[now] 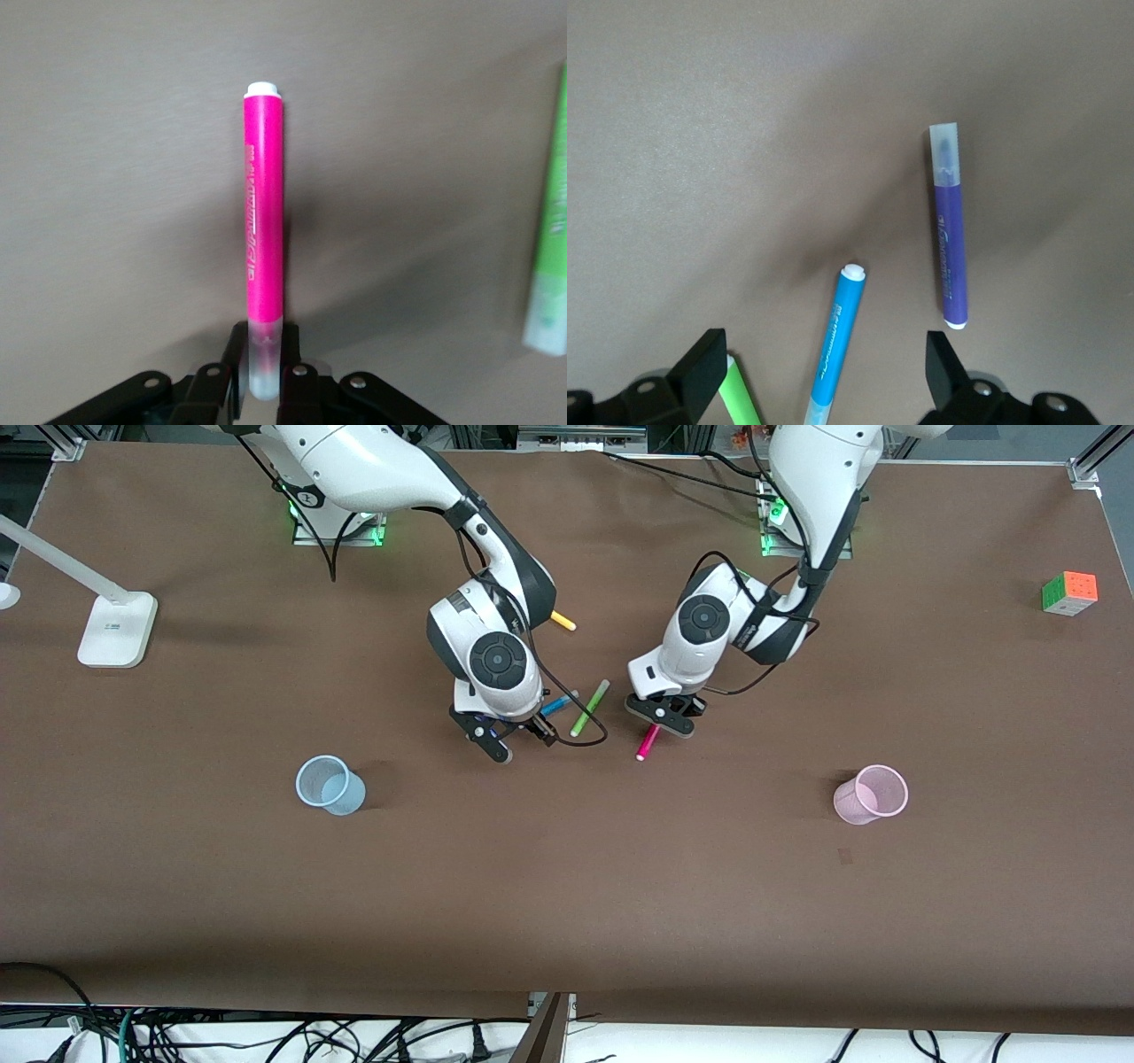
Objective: Place pink and blue markers in matching cups
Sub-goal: 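Grasp the pink marker with the left gripper while the right gripper lowers, then carry the pink marker to the pink cup while the right gripper grasps blue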
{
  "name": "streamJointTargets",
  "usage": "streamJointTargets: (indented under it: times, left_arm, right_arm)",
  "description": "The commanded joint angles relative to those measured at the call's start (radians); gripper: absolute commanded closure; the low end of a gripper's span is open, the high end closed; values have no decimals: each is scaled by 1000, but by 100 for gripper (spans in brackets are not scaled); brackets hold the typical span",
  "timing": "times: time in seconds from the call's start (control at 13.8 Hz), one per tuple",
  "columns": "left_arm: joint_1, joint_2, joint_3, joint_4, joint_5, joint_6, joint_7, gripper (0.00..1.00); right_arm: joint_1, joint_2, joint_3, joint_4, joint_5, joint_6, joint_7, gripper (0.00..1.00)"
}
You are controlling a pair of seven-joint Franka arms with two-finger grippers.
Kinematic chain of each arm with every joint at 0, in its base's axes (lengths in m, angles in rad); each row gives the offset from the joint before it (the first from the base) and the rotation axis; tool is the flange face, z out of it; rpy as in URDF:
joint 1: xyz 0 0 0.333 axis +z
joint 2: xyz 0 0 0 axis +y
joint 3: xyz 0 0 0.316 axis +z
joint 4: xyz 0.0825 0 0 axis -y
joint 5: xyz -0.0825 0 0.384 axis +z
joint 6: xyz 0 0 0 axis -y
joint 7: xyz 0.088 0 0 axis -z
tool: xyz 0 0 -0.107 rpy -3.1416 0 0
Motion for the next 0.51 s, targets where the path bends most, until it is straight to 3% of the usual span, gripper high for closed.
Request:
streamJointTargets:
  times: [0.0, 0.14, 0.43]
  left_arm:
    - [107, -101, -5, 7, 41, -158, 123, 100]
    - [161, -133, -3, 43, 42, -282, 239, 100]
    - [300, -153, -3, 241, 96, -610, 445, 100]
  right_arm:
    - [13, 16, -8, 10, 12, 2, 18, 1]
    - [34, 29, -8, 10, 14, 32, 36, 1]
    - [70, 55, -8, 8, 14, 62, 64, 1]
